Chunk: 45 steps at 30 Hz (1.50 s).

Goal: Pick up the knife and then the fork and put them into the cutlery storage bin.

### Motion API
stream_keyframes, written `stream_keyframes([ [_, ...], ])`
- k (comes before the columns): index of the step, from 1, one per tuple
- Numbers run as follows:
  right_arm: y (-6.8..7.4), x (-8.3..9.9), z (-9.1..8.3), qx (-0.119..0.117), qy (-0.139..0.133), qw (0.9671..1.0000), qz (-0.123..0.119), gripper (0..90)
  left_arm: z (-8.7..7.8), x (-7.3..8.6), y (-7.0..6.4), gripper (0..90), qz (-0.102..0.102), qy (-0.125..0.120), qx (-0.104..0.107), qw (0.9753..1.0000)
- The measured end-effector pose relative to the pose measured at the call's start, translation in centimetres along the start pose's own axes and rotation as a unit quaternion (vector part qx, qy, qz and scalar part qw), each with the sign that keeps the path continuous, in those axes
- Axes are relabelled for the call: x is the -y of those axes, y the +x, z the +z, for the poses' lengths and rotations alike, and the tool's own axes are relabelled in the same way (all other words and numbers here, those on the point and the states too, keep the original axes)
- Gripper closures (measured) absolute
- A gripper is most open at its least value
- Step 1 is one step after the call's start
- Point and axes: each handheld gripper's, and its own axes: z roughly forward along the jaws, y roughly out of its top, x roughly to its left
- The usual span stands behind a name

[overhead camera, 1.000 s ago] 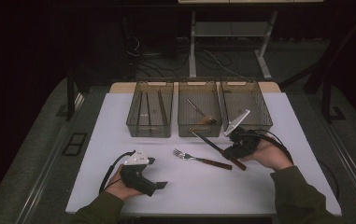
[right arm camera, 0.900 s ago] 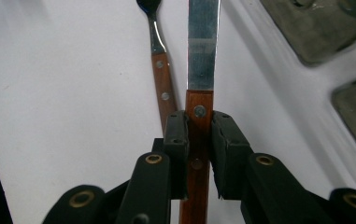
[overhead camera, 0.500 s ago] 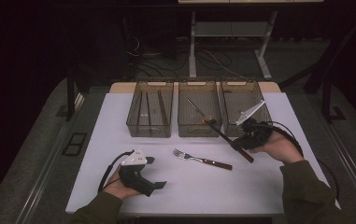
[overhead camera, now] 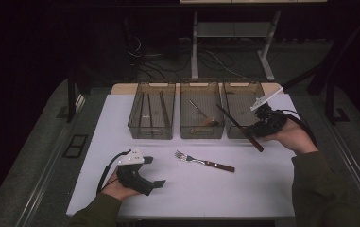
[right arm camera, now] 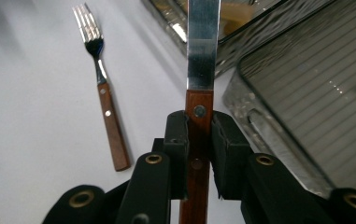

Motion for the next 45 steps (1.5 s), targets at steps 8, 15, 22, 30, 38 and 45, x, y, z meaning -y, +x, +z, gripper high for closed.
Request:
stream_keyframes([
  [8, -1.7, -1.2, -1.2, 0.021, -0.011, 0.9996, 0.013, 77.5, -0.1, 0.0, -0.1, 0.0, -0.003, -0.003, -0.003, 1.0],
  [15, -3.4, -2.2, -1.9, 0.039, -0.018, 0.9987, 0.026, 77.5, -0.1, -0.1, -0.1, 0.0, -0.003, -0.004, -0.002, 1.0],
  [22, -5.6, -2.8, -1.8, 0.052, -0.023, 0.9973, 0.047, 77.5, 0.0, -0.1, -0.2, 0.0, 0.0, -0.003, -0.005, 1.0],
  [30, -8.5, -2.4, -0.6, 0.075, -0.029, 0.9931, 0.086, 77.5, 0.0, -0.1, -0.2, 0.0, 0.001, -0.001, -0.002, 1.0],
  [38, -10.1, -2.1, 0.7, 0.091, -0.031, 0.9893, 0.109, 77.5, 0.1, -0.1, -0.2, 0.0, 0.003, 0.0, 0.0, 1.0],
  [45, -10.7, -1.4, 2.4, 0.105, -0.009, 0.9877, 0.116, 77.5, 0.1, -0.1, -0.3, 0.0, 0.002, -0.002, 0.003, 1.0],
])
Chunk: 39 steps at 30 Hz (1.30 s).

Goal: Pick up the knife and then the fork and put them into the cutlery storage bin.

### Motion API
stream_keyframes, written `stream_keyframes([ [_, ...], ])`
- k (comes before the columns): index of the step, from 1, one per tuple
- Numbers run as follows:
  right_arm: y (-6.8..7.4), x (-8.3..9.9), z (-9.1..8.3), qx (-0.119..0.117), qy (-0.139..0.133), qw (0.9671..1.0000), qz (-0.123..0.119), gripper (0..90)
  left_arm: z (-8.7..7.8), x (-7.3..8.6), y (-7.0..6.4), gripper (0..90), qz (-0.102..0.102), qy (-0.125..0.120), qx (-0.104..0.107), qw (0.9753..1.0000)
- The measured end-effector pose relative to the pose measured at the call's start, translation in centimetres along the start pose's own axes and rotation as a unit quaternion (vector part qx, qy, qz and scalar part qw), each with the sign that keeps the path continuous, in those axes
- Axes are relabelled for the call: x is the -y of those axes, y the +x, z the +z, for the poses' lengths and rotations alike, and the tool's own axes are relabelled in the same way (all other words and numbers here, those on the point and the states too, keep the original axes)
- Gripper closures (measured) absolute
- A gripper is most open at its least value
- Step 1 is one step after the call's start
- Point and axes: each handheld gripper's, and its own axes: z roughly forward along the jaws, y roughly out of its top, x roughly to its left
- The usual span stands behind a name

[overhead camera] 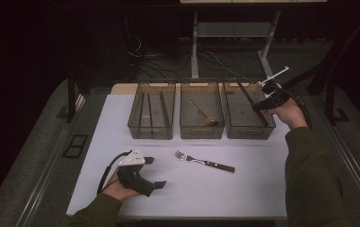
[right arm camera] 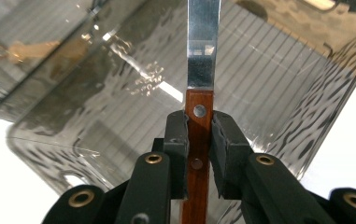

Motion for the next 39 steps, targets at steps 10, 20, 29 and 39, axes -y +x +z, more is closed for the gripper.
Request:
stream_keyframes([
  [10, -0.5, 1.8, 2.3, 0.003, 0.021, 0.9997, 0.013, 77.4, 0.1, 0.0, 0.0, 0.0, 0.0, 0.001, 0.002, 1.0],
  [20, -0.2, 2.2, 2.4, 0.015, 0.014, 0.9997, 0.016, 67.2, 0.1, 0.0, -0.1, 0.0, 0.001, 0.003, 0.003, 1.0],
  [29, -0.2, 2.4, -0.5, -0.01, -0.05, 0.9981, 0.034, 54.6, 0.2, 0.0, -0.1, 0.0, 0.001, 0.004, 0.002, 1.0],
  [39, 1.9, 3.5, -3.2, -0.041, -0.085, 0.9955, 0.005, 45.4, 0.2, 0.0, -0.1, 0.0, 0.0, 0.006, 0.001, 1.0],
])
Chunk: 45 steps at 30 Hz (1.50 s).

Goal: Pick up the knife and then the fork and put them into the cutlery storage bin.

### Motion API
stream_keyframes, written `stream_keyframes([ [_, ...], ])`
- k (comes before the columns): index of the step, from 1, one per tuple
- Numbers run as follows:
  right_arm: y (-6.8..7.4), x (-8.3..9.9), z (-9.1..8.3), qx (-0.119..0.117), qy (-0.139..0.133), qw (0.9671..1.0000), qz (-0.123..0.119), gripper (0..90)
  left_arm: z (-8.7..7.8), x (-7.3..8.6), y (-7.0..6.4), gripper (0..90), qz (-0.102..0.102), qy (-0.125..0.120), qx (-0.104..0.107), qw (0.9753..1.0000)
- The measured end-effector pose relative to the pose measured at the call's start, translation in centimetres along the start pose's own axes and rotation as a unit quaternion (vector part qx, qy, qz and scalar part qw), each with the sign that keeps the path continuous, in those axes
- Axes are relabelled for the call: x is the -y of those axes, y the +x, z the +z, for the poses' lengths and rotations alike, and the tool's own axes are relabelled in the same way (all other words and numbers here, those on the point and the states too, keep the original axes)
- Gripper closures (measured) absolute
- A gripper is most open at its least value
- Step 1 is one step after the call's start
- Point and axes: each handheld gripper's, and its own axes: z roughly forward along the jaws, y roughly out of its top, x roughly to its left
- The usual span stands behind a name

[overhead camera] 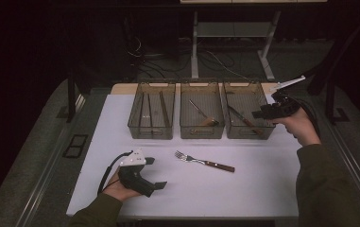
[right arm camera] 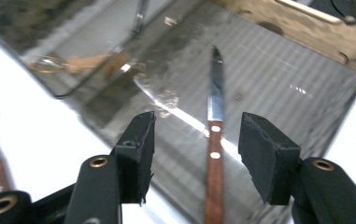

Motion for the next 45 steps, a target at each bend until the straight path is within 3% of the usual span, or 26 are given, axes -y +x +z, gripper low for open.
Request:
stream_keyframes([
  [5, 2.0, 0.5, -1.0, -0.017, -0.01, 0.9995, -0.026, 41.8, 0.0, 0.0, 0.0, 0.0, -0.001, 0.0, -0.001, 1.0],
  [13, 4.8, 1.8, -1.2, -0.05, -0.019, 0.9975, -0.047, 35.4, 0.1, 0.0, -0.1, 0.0, 0.002, 0.002, 0.0, 1.0],
  [20, 6.9, 3.1, -0.4, -0.084, -0.027, 0.9944, -0.058, 31.5, 0.1, 0.0, -0.1, 0.0, 0.003, 0.004, 0.0, 1.0],
  [22, 7.8, 3.7, 0.2, -0.1, -0.032, 0.9921, -0.068, 32.2, 0.1, 0.0, -0.1, 0.0, 0.004, 0.003, 0.0, 1.0],
  [27, 9.0, 4.3, 1.4, -0.107, -0.027, 0.9906, -0.082, 33.1, 0.0, -0.1, -0.2, 0.0, 0.006, 0.001, 0.0, 1.0],
  [36, 11.3, 4.6, 3.0, -0.108, 0.023, 0.9873, -0.115, 35.4, 0.1, 0.0, -0.2, 0.0, 0.006, 0.003, 0.001, 1.0],
  [42, 12.8, 4.4, 3.8, -0.104, 0.056, 0.9834, -0.138, 40.5, 0.1, 0.0, -0.2, 0.0, 0.009, 0.005, 0.002, 0.9999],
  [45, 13.4, 4.3, 4.1, -0.111, 0.076, 0.9794, -0.151, 44.3, 0.2, 0.0, -0.2, 0.0, 0.008, 0.005, 0.002, 1.0],
])
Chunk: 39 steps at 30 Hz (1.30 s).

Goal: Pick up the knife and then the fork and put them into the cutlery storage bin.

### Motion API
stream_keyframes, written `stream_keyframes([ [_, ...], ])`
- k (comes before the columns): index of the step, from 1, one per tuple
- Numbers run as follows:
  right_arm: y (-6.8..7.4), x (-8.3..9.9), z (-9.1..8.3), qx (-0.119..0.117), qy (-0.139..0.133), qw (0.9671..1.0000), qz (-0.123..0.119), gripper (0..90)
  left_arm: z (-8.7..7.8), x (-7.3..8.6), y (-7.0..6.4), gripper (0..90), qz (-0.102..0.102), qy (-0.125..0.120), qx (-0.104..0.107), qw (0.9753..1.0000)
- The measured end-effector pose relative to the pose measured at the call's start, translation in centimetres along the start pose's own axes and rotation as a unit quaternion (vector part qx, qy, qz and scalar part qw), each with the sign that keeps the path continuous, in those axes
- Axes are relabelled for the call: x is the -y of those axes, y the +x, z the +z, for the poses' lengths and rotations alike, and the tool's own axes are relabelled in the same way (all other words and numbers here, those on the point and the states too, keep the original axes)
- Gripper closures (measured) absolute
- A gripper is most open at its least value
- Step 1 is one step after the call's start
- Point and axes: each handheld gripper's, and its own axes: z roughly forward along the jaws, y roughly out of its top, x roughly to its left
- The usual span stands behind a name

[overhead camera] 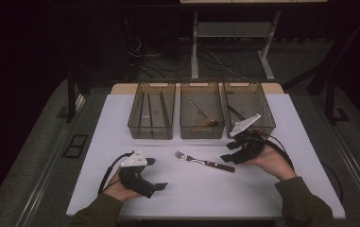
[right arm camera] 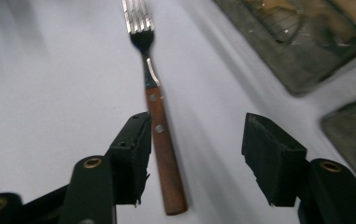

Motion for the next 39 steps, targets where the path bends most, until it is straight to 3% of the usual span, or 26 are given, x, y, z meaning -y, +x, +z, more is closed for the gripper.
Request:
stream_keyframes([
  [7, 1.0, -1.3, 1.2, -0.001, 0.052, 0.9981, -0.034, 50.3, 0.1, 0.0, 0.0, 0.0, -0.003, 0.001, -0.002, 1.0],
  [12, 1.5, -2.4, 2.3, -0.005, 0.088, 0.9942, -0.06, 55.2, 0.1, 0.0, 0.0, 0.0, -0.004, 0.001, -0.001, 1.0],
  [21, 2.1, -4.4, 4.6, -0.013, 0.155, 0.9838, -0.09, 63.1, 0.1, 0.0, 0.0, 0.0, -0.004, 0.002, 0.001, 1.0],
  [25, 2.3, -4.9, 5.6, -0.008, 0.187, 0.9764, -0.107, 65.0, 0.1, 0.0, 0.0, 0.0, -0.003, 0.003, 0.001, 1.0],
  [39, 2.7, -5.5, 7.5, -0.011, 0.234, 0.9627, -0.136, 71.4, 0.1, 0.0, 0.0, 0.0, -0.002, 0.003, 0.003, 1.0],
])
